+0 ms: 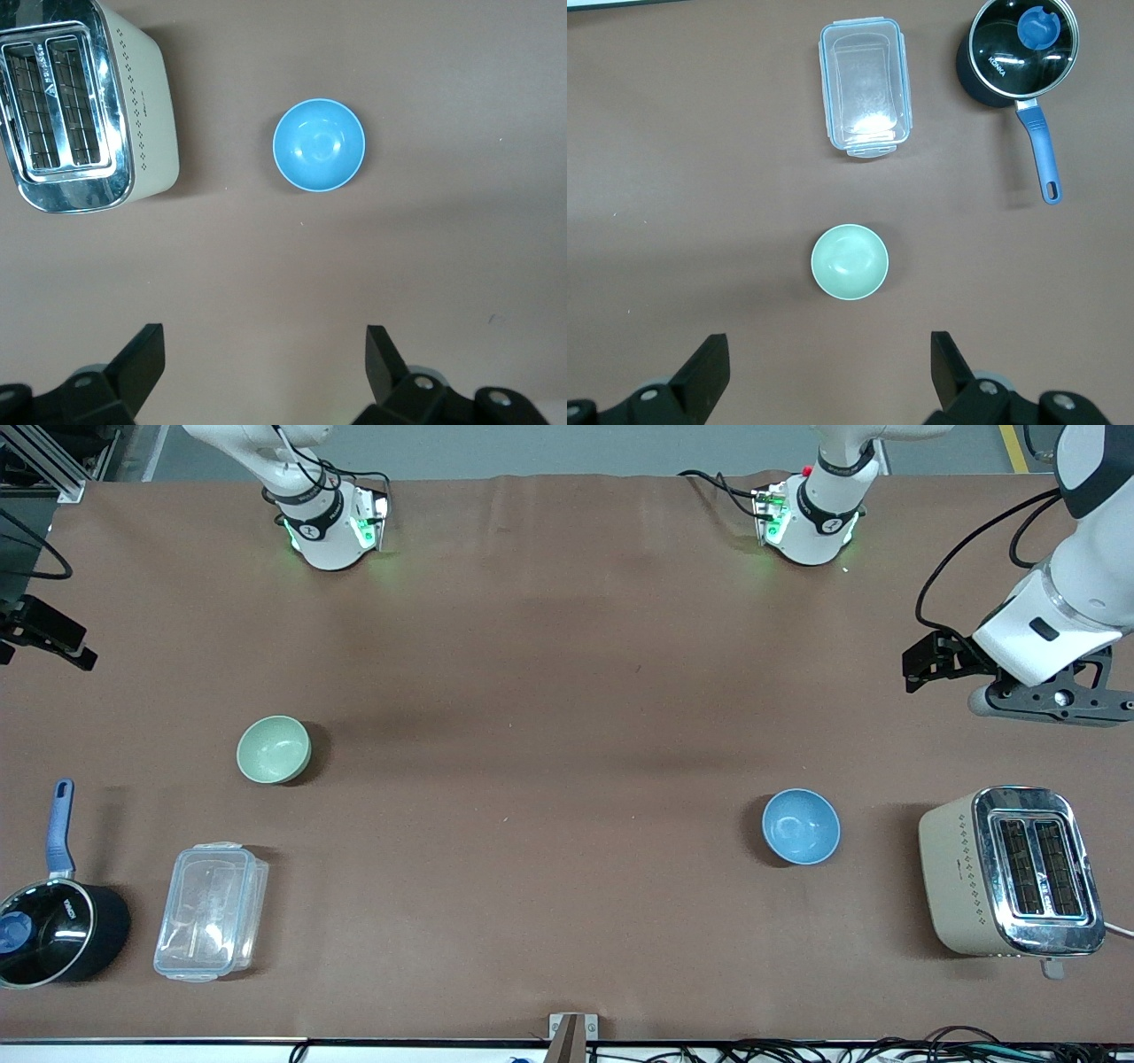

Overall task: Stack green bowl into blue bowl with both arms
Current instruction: 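Move the left gripper toward the light blue bowl by the toaster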

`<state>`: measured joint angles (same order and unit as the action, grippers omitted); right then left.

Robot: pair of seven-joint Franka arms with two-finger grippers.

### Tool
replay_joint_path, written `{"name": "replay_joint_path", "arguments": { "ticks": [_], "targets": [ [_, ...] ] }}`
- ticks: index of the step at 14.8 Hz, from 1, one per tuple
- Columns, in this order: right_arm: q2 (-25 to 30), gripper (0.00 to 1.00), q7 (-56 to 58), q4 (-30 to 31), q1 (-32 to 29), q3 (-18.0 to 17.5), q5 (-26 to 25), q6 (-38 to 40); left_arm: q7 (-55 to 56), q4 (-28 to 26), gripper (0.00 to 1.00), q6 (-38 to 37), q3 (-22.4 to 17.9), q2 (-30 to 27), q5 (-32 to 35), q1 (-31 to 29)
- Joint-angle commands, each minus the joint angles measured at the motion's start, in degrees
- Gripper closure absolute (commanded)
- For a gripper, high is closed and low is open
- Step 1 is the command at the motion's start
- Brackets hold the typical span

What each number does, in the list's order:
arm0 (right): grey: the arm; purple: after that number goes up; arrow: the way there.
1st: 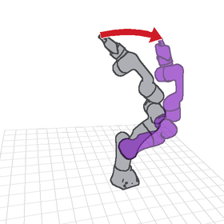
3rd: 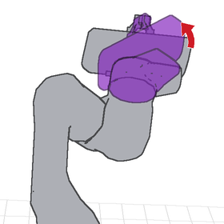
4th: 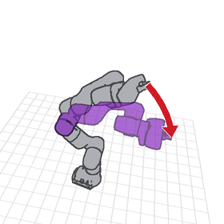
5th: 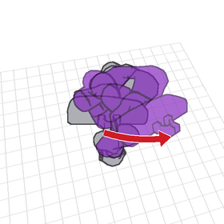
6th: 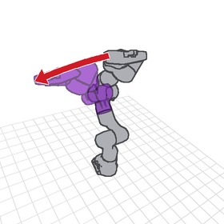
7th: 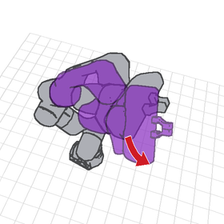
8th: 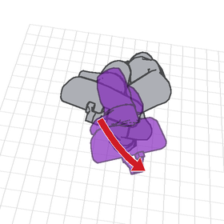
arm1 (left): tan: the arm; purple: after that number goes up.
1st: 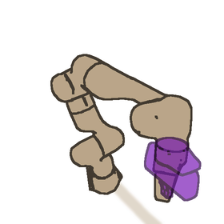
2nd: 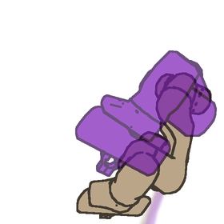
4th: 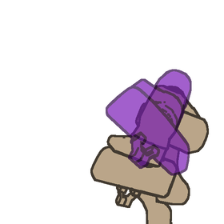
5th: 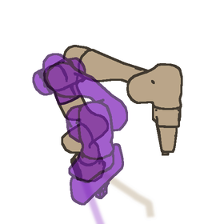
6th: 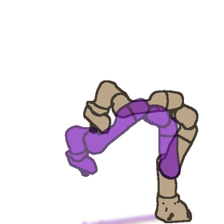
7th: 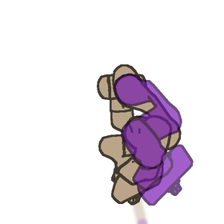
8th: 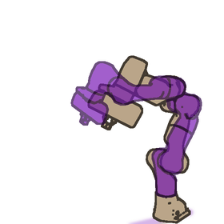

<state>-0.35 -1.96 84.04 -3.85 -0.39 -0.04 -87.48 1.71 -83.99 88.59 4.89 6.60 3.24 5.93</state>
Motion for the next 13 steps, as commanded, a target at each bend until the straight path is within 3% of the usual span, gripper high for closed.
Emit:
{"name": "replay_joint_path", "arguments": {
  "ticks": [1, 8, 10, 13],
  "targets": [
    [0.2, 0.0, -0.2, -0.1, -0.5, -0.2, 0.9, -0.2, -0.1, 1.4, 0.0, -1.2, 0.1, 0.5, -1.0, -0.5],
    [0.2, 0.0, -0.3, -0.1, -0.6, -0.2, 1.0, -0.3, -0.8, 1.4, 0.0, -1.2, -0.3, 3.5, -2.8, -2.1],
    [0.0, 0.0, -0.2, 0.0, -1.2, -0.2, 1.7, -0.8, -0.7, 1.4, 0.0, 1.7, -0.3, 8.0, -2.3, -3.3],
    [0.0, 0.0, -0.2, 0.2, -1.3, -0.2, 2.1, -1.6, 0.5, -0.1, 0.0, 13.1, -0.3, 17.5, -2.0, -3.6]
  ]
}}
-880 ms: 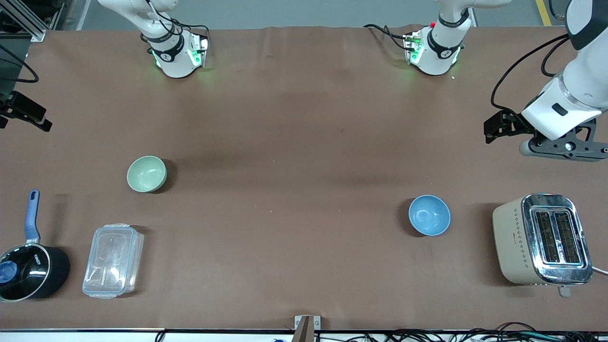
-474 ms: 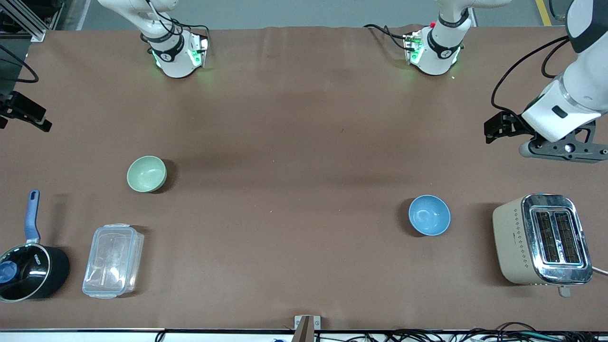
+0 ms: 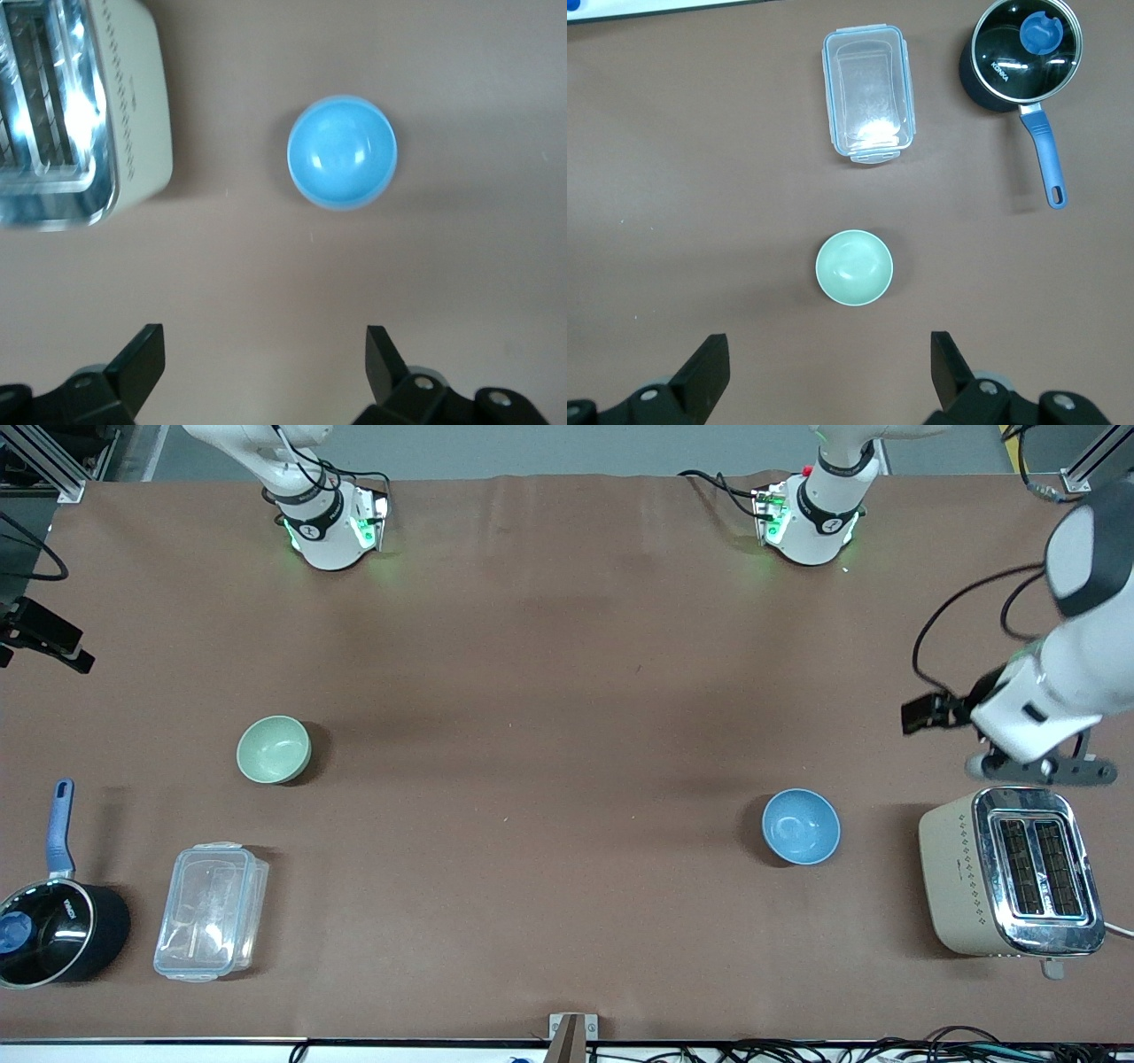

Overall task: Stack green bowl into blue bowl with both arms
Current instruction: 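Move the left gripper toward the light blue bowl by the toaster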

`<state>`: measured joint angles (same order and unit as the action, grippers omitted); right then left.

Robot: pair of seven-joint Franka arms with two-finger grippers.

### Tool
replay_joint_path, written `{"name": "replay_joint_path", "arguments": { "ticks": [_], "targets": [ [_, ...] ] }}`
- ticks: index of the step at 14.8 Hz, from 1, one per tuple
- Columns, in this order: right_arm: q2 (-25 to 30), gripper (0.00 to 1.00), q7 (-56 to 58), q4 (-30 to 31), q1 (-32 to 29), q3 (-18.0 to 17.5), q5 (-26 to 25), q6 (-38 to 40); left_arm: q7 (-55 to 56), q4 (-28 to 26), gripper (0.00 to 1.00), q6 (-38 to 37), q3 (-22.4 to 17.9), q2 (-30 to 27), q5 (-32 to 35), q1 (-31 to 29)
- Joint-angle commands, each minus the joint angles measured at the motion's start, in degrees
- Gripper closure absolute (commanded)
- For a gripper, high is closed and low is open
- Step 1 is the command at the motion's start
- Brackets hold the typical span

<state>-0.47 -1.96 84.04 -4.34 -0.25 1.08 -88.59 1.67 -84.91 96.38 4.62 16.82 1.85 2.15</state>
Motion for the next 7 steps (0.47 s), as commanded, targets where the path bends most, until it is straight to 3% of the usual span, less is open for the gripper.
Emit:
{"name": "replay_joint_path", "arguments": {
  "ticks": [1, 5, 7],
  "targets": [
    [0.1, 0.0, -0.2, 0.2, -0.8, -0.4, 0.9, -0.4, 0.9, 0.5, 0.0, 7.9, 0.0, 10.6, -0.9, 0.3],
    [0.1, 0.0, -0.3, 0.2, -0.6, -0.4, 0.9, -0.4, 1.1, -0.1, 0.01, 17.2, 0.0, 20.2, -1.0, -0.2],
    [0.1, 0.0, -0.3, 0.2, -0.6, -0.4, 0.9, -0.4, 1.0, -0.3, 0.17, 19.4, 0.0, 22.5, -0.8, -0.5]
  ]
}}
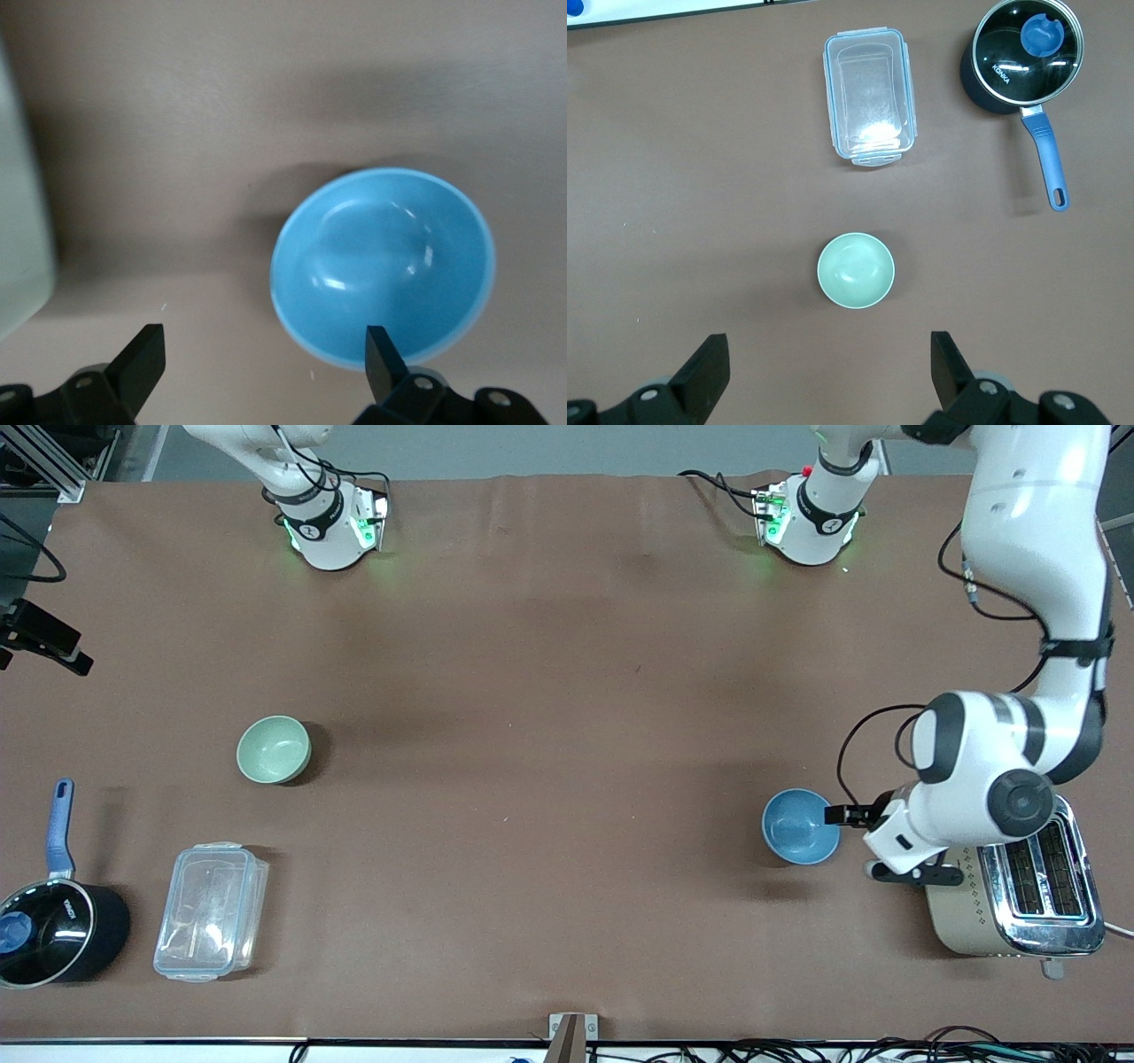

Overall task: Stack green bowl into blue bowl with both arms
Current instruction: 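Move the left gripper toward the light blue bowl by the toaster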

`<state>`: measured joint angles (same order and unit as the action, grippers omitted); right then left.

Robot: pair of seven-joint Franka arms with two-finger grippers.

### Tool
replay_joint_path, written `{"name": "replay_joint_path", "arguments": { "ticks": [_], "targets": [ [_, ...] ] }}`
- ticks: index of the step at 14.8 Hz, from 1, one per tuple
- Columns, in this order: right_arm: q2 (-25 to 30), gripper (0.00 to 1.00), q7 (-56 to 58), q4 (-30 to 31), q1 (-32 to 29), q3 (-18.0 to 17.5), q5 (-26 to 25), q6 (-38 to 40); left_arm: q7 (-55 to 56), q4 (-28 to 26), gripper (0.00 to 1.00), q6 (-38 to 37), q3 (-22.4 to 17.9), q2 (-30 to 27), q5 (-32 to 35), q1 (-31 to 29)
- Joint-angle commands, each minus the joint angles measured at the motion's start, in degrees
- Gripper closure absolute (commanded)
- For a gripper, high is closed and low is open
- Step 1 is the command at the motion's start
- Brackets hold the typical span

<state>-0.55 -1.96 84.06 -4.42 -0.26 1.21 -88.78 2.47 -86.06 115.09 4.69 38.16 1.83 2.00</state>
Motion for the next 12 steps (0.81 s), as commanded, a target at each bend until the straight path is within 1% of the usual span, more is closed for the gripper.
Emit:
{"name": "replay_joint_path", "arguments": {
  "ticks": [1, 2, 3, 5, 6, 7, 8, 12],
  "targets": [
    [0.2, 0.0, -0.3, 0.2, -0.6, -0.4, 0.8, -0.2, 0.2, 0.9, 0.28, 1.1, 0.0, 2.2, -1.0, -0.2],
    [0.1, 0.0, -0.3, 0.2, -0.6, -0.4, 0.8, -0.2, 0.2, 0.9, 0.4, 1.1, 0.1, 2.4, -1.2, 0.2],
    [0.2, 0.0, -0.3, 0.2, -0.7, -0.4, 0.8, -0.1, 0.3, 0.9, 0.55, 1.1, 0.1, 2.9, -1.3, 0.6],
    [0.1, 0.0, -0.3, 0.2, -0.8, -0.4, 0.8, -0.2, 0.3, 1.0, 0.77, 1.2, 0.3, 3.8, -1.4, 0.6],
    [0.1, 0.0, -0.3, 0.2, -0.8, -0.4, 0.8, -0.2, 0.3, 1.2, 0.85, 1.3, 0.2, 4.0, -1.3, 0.5],
    [0.1, 0.0, -0.3, 0.2, -0.8, -0.4, 0.8, -0.2, 0.3, 1.2, 0.91, 1.5, 0.3, 4.7, -1.3, 0.3],
    [0.1, 0.0, -0.3, 0.2, -0.8, -0.4, 0.9, -0.2, 0.3, 1.3, 0.94, 1.5, 0.3, 4.8, -1.2, 0.4],
    [-0.2, 0.0, -0.2, 0.2, -0.9, -0.4, 0.8, -0.2, -0.1, 1.6, 1.0, 1.5, 0.3, 5.2, -1.3, 0.4]
  ]
}}
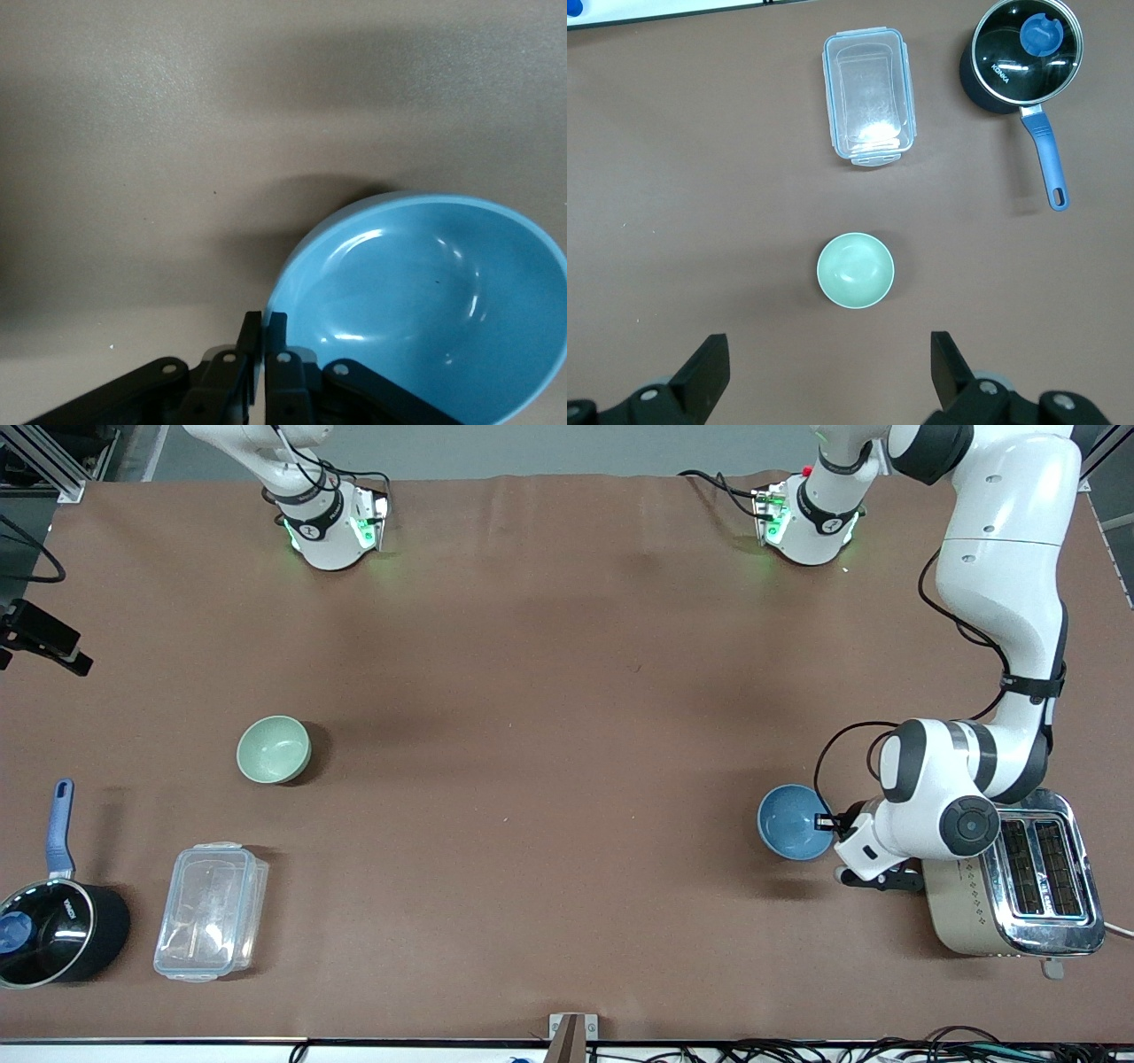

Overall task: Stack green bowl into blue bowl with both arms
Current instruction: 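Grasp the blue bowl rim while the right gripper reaches the green bowl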

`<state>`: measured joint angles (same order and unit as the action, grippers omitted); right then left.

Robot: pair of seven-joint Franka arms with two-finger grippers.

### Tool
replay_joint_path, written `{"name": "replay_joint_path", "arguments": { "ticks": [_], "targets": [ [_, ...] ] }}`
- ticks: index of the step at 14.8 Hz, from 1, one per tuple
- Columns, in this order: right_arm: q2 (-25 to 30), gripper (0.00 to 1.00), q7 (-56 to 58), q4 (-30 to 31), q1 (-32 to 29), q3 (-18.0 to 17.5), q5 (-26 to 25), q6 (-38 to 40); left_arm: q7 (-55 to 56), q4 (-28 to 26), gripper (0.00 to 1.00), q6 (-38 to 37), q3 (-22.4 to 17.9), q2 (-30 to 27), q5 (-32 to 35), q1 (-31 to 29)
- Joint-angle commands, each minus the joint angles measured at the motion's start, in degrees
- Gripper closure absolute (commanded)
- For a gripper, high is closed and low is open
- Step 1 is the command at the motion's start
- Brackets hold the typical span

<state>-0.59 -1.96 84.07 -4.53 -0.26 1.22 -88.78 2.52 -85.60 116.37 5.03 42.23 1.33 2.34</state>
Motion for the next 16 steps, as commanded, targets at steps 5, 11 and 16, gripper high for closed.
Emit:
{"name": "replay_joint_path", "arguments": {
  "ticks": [5, 11, 16],
  "targets": [
    [-0.4, 0.0, 6.2, 8.9, -4.1, -0.4, 0.8, -3.9, 1.2, 4.2, 1.0, -1.1, 4.4, -4.1, -4.1, 0.4],
    [-0.6, 0.0, 9.2, 31.7, -5.8, -0.3, 0.5, -27.8, 18.9, 6.6, 1.0, -1.8, 15.7, -4.1, -4.0, 5.3],
    [-7.1, 0.0, 9.3, 47.2, -5.3, -0.3, 0.1, -50.9, 32.3, 7.6, 1.0, 0.3, 15.4, -0.7, -4.1, 16.1]
  ]
}}
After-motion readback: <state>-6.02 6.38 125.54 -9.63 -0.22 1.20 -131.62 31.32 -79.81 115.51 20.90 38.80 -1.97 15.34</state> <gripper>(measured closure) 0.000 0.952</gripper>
